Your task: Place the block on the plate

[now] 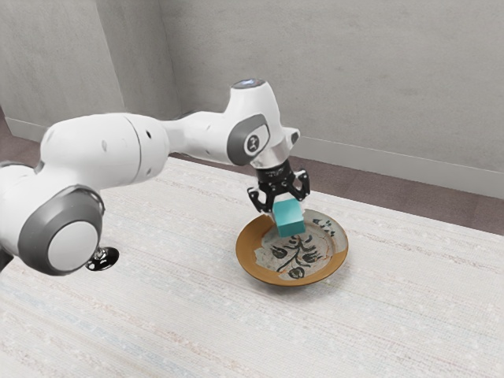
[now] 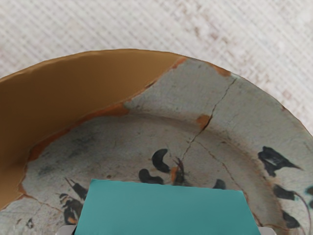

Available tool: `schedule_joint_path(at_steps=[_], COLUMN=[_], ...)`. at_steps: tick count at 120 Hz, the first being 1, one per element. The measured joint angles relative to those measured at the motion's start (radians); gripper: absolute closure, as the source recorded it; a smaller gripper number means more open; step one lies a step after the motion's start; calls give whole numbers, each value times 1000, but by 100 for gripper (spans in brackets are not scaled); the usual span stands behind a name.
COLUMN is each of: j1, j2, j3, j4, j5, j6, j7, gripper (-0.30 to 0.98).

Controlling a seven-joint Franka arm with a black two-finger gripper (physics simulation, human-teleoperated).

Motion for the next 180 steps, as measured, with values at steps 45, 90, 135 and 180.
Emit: schedule_joint_path(at_steps=[45, 90, 135, 180], j1=[-27, -31, -31, -31], j2=[-22, -11, -133, -557], j3=[1, 2, 70, 184], j4=[-106, -108, -107, -286], j5=[-49, -60, -14, 140], j6=[23, 47, -115, -378], j7=[-10, -13, 55, 337], gripper=[39, 17, 3, 1])
